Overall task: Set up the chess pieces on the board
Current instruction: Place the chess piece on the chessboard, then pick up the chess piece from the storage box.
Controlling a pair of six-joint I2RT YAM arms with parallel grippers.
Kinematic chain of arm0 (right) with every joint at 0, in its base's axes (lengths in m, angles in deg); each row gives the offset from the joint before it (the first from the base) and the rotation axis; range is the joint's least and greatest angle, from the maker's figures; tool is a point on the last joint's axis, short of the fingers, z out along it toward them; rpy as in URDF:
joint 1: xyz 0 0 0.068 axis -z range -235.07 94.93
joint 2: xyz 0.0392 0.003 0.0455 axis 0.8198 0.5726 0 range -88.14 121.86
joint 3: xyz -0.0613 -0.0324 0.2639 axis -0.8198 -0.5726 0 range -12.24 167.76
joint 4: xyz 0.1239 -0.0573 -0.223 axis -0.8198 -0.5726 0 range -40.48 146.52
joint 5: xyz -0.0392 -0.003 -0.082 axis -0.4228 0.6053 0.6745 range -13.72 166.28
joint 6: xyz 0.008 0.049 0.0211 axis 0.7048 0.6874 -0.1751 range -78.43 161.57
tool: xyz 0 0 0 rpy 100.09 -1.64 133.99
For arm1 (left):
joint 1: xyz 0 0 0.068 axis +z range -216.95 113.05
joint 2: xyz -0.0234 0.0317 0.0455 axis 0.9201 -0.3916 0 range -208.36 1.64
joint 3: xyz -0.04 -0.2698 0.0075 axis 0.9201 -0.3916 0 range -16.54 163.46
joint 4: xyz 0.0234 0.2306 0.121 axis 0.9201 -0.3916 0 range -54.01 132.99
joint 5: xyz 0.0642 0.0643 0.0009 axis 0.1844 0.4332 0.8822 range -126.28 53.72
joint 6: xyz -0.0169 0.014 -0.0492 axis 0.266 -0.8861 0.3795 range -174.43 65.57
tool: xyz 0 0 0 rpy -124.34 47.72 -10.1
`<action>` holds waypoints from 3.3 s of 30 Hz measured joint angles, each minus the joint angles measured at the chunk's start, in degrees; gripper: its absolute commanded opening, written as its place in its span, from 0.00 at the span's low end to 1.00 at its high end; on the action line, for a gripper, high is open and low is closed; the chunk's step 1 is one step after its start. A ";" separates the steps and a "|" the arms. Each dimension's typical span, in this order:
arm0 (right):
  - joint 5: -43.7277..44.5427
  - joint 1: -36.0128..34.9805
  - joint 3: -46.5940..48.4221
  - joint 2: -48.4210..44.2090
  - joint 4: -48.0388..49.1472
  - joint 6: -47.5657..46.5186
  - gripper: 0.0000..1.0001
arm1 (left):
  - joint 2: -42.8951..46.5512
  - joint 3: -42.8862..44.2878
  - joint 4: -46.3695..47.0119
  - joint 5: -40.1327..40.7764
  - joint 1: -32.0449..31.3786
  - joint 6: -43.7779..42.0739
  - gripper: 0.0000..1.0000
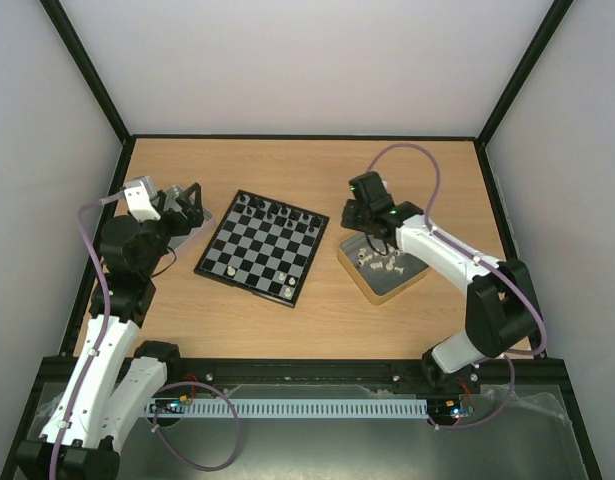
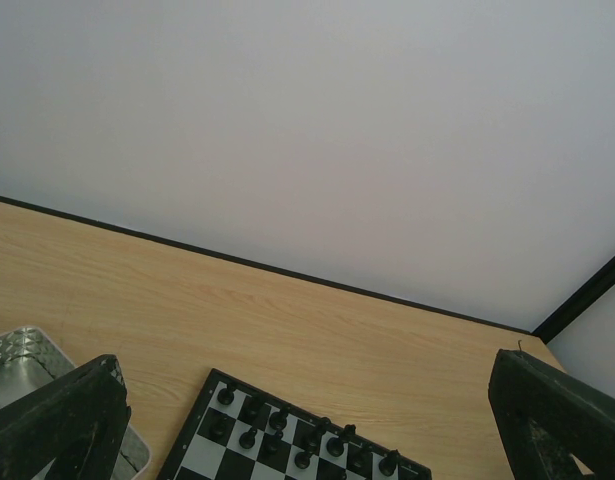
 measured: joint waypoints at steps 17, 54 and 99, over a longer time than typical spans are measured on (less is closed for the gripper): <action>-1.68 -26.51 17.90 20.35 -3.04 1.03 0.03 | 0.02 0.00 0.00 0.00 0.00 0.00 1.00; -2.82 -30.86 23.26 29.83 -8.07 -2.45 0.22 | 0.11 -0.02 0.00 0.02 0.00 -0.02 0.99; -2.16 5.90 -10.69 3.50 2.36 3.06 0.21 | 0.63 -0.35 0.00 -0.02 0.00 0.00 0.99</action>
